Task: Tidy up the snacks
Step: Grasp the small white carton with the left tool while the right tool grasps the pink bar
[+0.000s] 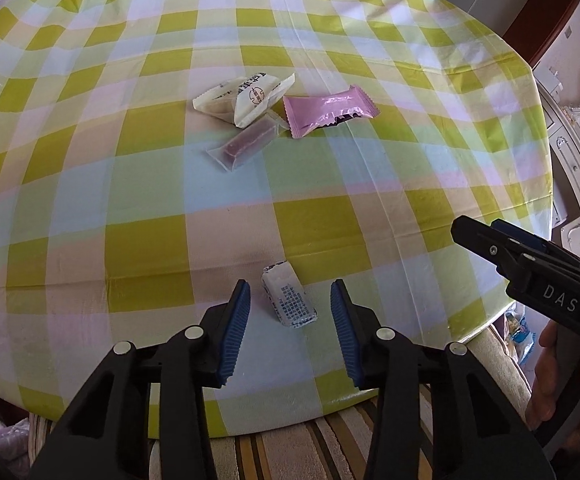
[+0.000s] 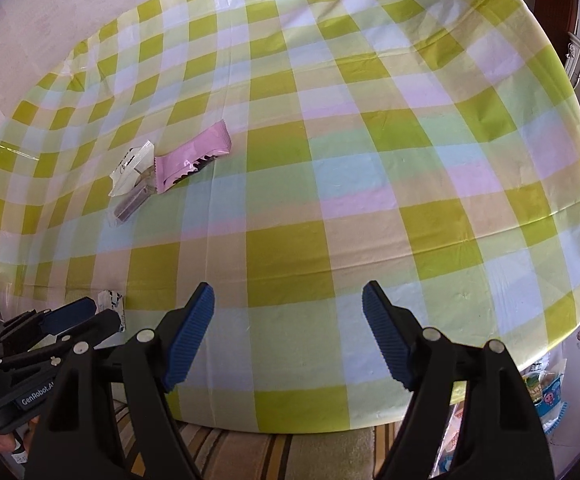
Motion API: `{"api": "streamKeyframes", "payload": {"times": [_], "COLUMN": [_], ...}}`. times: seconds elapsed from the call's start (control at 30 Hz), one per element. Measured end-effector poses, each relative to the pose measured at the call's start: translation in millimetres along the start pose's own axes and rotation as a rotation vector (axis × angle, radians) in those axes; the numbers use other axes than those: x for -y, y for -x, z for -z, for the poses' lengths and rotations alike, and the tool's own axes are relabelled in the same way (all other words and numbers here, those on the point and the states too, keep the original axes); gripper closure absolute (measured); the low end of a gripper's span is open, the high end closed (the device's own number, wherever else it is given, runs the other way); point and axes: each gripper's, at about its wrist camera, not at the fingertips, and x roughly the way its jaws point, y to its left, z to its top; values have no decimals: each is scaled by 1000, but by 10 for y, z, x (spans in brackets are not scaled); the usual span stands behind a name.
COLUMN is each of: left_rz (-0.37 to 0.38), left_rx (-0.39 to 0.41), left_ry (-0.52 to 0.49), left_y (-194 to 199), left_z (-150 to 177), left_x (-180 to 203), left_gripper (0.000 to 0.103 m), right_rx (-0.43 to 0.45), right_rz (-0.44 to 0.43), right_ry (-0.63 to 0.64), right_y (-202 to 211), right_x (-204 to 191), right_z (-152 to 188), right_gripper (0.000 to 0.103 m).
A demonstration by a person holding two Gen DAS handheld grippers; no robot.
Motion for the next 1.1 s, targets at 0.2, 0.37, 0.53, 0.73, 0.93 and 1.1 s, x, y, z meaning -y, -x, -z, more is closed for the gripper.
{"api": "streamKeyframes", "payload": {"times": [0.2,0.37,0.53,0.73,0.93,1.1], "left_rz": [-3,11,23,51,74,92], "left_rx": [-22,-11,19,26,32,35], "left_ry": [-16,-1,37,67,83,92], "left_y": [-73,-84,-64,-88,-94,-104], "left_z": [-4,-48,-113,-133,-129,-126], "left_x": [19,-32,-127,-205,-248,-280], "left_gripper": [88,89,89,89,89,89], "right_rx": [16,40,69,58,28,-5], "right_rz": [-6,-6,-3,-46,-44,-15], "right_ry": [30,56,113,143,202,209], "right_y": [-114,-221,-322,-512,-711,-875], "right_x": [-157,-312,-492,-649,-844,-911], "right_z": [-184,-360,-566,-766,-830,-865], "right_gripper": [25,25,25,23,22,22]}}
